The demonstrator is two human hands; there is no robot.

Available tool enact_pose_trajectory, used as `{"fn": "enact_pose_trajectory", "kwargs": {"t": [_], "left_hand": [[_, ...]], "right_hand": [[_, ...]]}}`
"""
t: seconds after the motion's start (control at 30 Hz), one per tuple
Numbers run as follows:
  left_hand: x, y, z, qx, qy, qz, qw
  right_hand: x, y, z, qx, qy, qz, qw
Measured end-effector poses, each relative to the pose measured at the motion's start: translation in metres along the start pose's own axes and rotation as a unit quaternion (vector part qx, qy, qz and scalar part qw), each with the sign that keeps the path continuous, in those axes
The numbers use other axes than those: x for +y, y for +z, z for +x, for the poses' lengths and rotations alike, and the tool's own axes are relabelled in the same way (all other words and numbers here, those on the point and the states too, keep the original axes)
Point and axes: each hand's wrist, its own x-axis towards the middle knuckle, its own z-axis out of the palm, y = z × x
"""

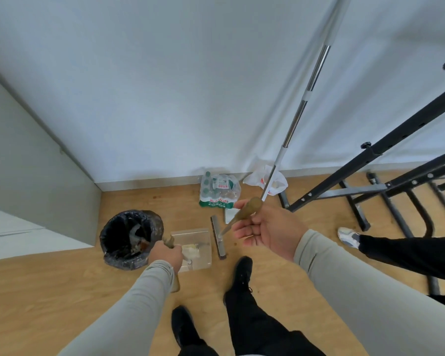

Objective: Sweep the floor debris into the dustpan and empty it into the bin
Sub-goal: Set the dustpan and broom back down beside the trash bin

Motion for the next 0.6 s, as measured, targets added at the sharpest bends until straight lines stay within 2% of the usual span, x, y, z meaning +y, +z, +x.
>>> {"fn": "enact_pose_trajectory", "kwargs": {"t": [0.13,0.3,0.47,0.53,0.6], "left_hand": [[0.018,0.011,0.01,0.011,-0.022,-0.026,0.999],[0.041,0.025,0.019,0.026,-0.043,-0.033,0.998],[0.055,0.035,0.035,0.034,-0.041,-0.019,0.998],[0.06,0.035,0.041,0.033,-0.025,0.009,0.999],[0.065,0.036,0.044,0.028,-0.006,0.033,0.999]], "right_hand": [[-0.015,-0.006,0.023,-0.012,-0.019,-0.146,0.989],[-0.036,-0.008,0.055,-0.003,-0.01,-0.232,0.973],[-0.059,-0.023,0.095,-0.003,-0.065,-0.452,0.89],[-0.069,-0.029,0.111,-0.014,-0.089,-0.527,0.845],[-0.079,-0.032,0.125,-0.029,-0.096,-0.554,0.826]]}}
